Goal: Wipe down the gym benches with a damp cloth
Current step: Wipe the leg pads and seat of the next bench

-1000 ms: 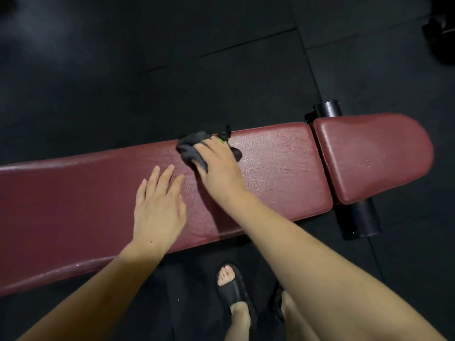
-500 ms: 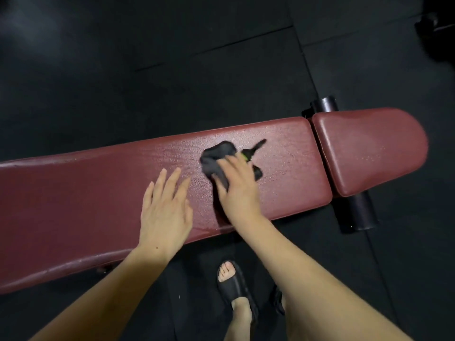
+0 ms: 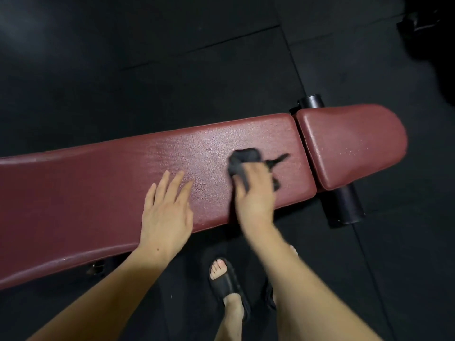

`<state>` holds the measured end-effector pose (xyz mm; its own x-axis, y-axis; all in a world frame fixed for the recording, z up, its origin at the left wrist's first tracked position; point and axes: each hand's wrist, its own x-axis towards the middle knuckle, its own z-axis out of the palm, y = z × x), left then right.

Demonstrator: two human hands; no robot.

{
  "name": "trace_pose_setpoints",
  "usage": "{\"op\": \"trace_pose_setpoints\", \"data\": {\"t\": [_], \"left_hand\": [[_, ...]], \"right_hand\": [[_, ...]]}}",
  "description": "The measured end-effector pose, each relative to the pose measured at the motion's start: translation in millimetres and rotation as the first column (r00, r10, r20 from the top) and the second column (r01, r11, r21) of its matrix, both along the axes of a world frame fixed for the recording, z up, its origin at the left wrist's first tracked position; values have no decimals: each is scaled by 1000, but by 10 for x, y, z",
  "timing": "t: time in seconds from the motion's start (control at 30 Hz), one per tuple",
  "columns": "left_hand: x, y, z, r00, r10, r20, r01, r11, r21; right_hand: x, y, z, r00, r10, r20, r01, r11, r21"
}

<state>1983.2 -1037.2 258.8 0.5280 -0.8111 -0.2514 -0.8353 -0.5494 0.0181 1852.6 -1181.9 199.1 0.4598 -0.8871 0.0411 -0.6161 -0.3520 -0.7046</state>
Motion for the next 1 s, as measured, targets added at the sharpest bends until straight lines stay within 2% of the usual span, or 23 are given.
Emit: {"op": "trace_pose_setpoints", "data": {"t": [0.1,0.2,0.27,0.37,0.4,0.47,0.53,0.63,0.77,0.83,0.9,1.0], "left_hand": [[-18,98,20,1000,-28,6,28,999,26],[-67,113,8,999,-54,-2,54,998,46],[-121,70,-15,996,-86,0,86,995,47],[-181,0,-59,995,-98,-12,98,995,-6],[-188,-20,-63,996,-92,-14,91,995,-27],[-168,-26,-54,997,-71,-10,70,996,-58],[-131,42,-21,998,-55,-8,55,995,-80],[-74,240,55,998,-58,4,58,996,-65],[-46,523,136,1000,-4,-1,4,1000,-5],[-42,608,156,1000,5,-1,-5,1000,-6],[-19,676,176,1000,29,-10,-30,999,-21],[38,762,260,999,53,-2,-53,998,-42]], "right_hand": [[53,397,53,961,261,86,-260,965,-19],[-335,-85,-122,933,356,58,-353,934,-54],[-669,-518,-189,975,222,1,-222,975,-28],[-991,-809,-253,992,-118,-48,121,991,54],[-974,-763,-259,980,-188,-69,192,979,64],[-760,-484,-205,971,-227,-76,230,972,36],[-405,19,-99,986,-163,-22,163,986,-29],[54,763,54,996,81,49,-80,997,-13],[-189,592,-83,951,297,81,-295,955,-43],[-570,243,-214,980,196,35,-196,980,-20],[-867,-3,-296,999,-34,-33,35,999,42],[-727,126,-243,973,-214,-83,222,969,107]]}}
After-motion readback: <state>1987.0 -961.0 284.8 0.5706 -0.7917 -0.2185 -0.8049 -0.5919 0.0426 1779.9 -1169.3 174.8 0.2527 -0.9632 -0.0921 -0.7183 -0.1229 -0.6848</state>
